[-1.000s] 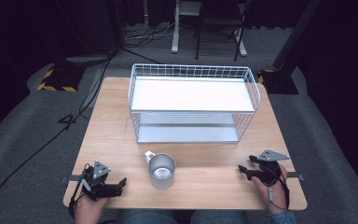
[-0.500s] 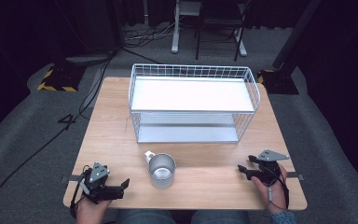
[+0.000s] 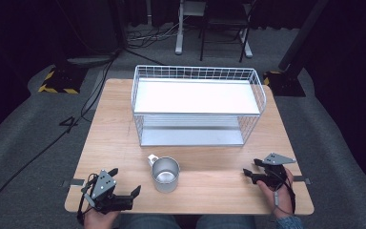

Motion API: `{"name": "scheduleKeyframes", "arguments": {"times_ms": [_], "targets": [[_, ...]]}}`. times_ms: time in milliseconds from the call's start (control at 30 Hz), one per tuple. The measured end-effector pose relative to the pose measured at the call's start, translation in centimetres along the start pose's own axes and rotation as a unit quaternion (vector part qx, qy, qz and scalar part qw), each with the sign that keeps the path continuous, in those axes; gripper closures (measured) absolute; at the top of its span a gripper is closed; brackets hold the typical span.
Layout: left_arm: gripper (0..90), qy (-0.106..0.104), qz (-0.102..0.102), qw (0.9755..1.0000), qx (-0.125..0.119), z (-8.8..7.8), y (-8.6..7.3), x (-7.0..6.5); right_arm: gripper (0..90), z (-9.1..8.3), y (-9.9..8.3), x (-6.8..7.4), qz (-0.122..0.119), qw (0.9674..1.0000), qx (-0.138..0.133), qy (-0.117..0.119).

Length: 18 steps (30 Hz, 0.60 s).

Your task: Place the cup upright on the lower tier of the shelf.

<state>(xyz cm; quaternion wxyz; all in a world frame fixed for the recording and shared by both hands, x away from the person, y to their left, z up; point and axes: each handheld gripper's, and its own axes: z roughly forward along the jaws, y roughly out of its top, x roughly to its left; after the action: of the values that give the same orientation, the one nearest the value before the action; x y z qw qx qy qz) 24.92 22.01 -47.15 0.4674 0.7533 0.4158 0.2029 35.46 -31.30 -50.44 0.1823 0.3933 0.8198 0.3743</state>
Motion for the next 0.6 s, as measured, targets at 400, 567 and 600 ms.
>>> {"name": "scheduleKeyframes", "arguments": {"times_ms": [400,567,600], "targets": [[0.2,-0.033,0.007,0.9994,-0.006,0.0,0.0,-1.4,33.5,0.0,0.0,0.0,0.000,1.0000,0.000,0.000],[0.1,-0.053,0.016,0.9984,-0.009,0.4,0.2,-2.4,33.5,0.0,0.0,0.0,0.000,1.0000,0.000,0.000],[0.1,-0.053,0.016,0.9984,-0.009,0.4,0.2,-2.4,33.5,0.0,0.0,0.0,0.000,1.0000,0.000,0.000]]}}
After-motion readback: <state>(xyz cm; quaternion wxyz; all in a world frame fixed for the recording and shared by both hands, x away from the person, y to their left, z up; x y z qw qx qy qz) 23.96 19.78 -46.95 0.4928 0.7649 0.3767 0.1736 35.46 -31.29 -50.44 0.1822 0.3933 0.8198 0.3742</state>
